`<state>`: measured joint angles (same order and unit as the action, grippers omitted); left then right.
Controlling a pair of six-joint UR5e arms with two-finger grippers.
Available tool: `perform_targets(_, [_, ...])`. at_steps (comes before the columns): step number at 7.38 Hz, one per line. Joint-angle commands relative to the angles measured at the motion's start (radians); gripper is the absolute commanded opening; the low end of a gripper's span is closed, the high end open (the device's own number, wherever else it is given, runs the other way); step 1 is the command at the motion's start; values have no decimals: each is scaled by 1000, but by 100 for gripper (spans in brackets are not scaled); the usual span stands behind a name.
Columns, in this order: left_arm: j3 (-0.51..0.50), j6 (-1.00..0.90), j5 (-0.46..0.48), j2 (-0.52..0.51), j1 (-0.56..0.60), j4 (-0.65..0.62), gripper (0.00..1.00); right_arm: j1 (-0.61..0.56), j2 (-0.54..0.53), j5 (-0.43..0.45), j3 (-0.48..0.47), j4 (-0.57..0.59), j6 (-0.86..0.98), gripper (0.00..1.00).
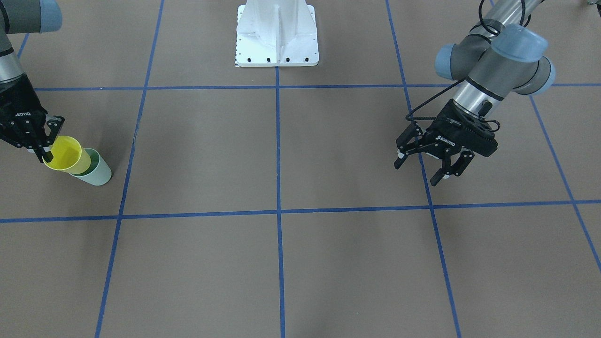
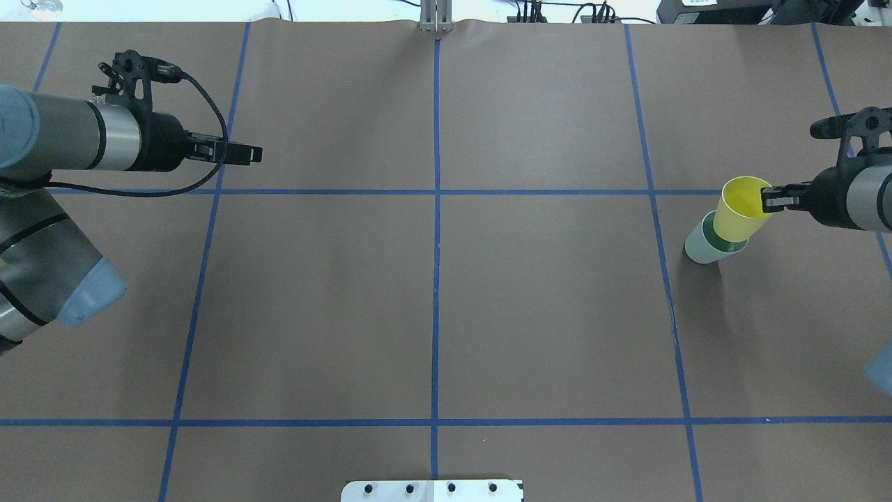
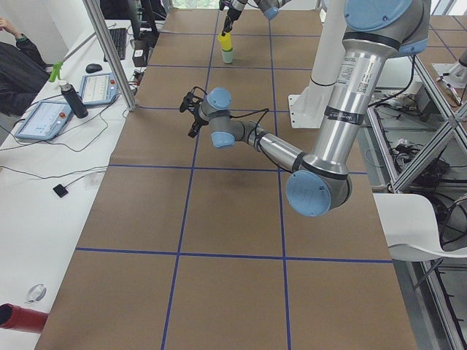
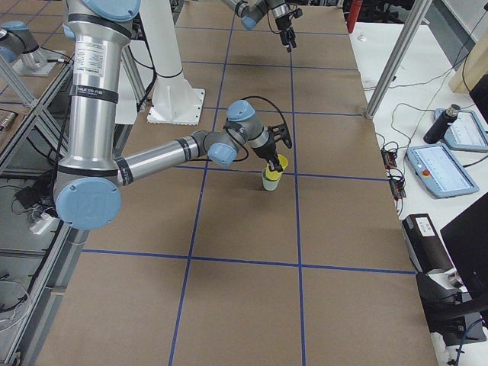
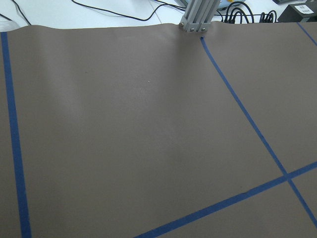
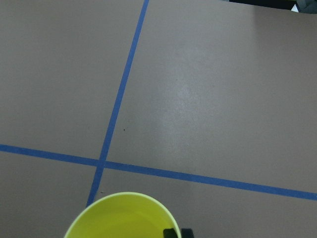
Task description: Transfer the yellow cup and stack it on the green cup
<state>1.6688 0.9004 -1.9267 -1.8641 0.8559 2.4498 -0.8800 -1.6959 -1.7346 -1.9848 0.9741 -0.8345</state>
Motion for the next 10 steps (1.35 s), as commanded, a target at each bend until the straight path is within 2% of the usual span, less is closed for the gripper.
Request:
perform_targets(1, [-3,0,0,-1,0,0,100,0,1,-2,-3,0,0,0])
perform_targets(10, [-4,0,-2,0,0,-2,100,6,7,-6,15,0,0,0])
